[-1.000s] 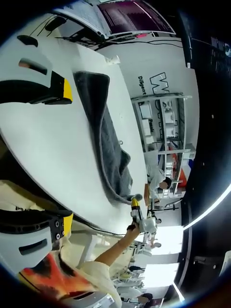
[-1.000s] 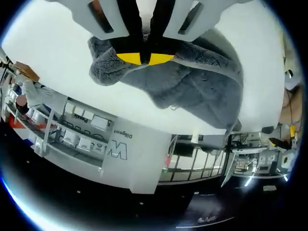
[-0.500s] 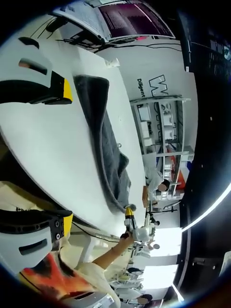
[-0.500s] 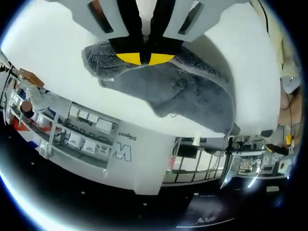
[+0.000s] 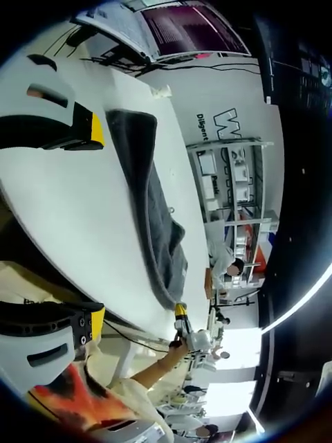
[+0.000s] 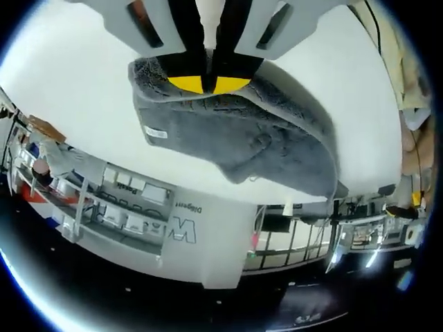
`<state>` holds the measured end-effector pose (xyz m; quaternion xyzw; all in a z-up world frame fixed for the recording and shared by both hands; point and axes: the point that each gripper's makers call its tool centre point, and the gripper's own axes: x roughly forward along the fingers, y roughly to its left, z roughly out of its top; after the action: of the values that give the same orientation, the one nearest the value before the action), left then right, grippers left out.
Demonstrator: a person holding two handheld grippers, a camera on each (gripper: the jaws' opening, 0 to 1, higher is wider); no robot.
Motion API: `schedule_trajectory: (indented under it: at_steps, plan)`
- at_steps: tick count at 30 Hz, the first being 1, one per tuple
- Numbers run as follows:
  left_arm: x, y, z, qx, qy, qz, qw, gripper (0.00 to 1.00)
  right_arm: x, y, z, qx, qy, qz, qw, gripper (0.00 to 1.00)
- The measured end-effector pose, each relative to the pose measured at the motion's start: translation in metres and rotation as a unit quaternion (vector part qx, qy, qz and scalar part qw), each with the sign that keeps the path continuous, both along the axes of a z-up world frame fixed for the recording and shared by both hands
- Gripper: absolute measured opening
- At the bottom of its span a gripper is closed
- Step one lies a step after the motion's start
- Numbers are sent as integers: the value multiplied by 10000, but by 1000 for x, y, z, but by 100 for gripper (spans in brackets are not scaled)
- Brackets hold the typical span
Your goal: Open the folded towel by lifting each exposed corner and separating the folded layers until the towel lies flat within the target outline without major curled edges
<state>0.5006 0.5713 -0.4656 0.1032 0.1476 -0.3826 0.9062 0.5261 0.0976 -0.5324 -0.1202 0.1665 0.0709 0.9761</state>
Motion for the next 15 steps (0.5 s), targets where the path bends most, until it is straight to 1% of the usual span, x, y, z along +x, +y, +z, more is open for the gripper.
schedule_trajectory:
  at_steps: [2, 5, 7, 9, 13, 15]
  plan:
    - [0, 1, 1, -13, -4, 14, 10000, 89, -2, 0, 1, -75, 24, 6, 10000, 0]
    - [0, 2, 1, -7, -17, 31, 10000, 89, -4, 0, 10, -122, -37, -11, 9999, 1]
    - [0, 2, 2, -5, -25, 35, 10000, 89, -10, 0, 17, -125, -70, -9, 9999, 8]
    - [0, 3, 3, -15, -39, 44, 10000, 89, -14, -1, 24, -154, -161, -55, 9997, 12]
    - [-1, 2, 3, 7, -50, 32, 10000, 89, -16, -2, 32, -156, -274, -104, 9994, 14]
    - [-1, 1, 3, 12, -45, 17, 10000, 89, -14, -2, 33, -153, -286, -108, 9994, 17]
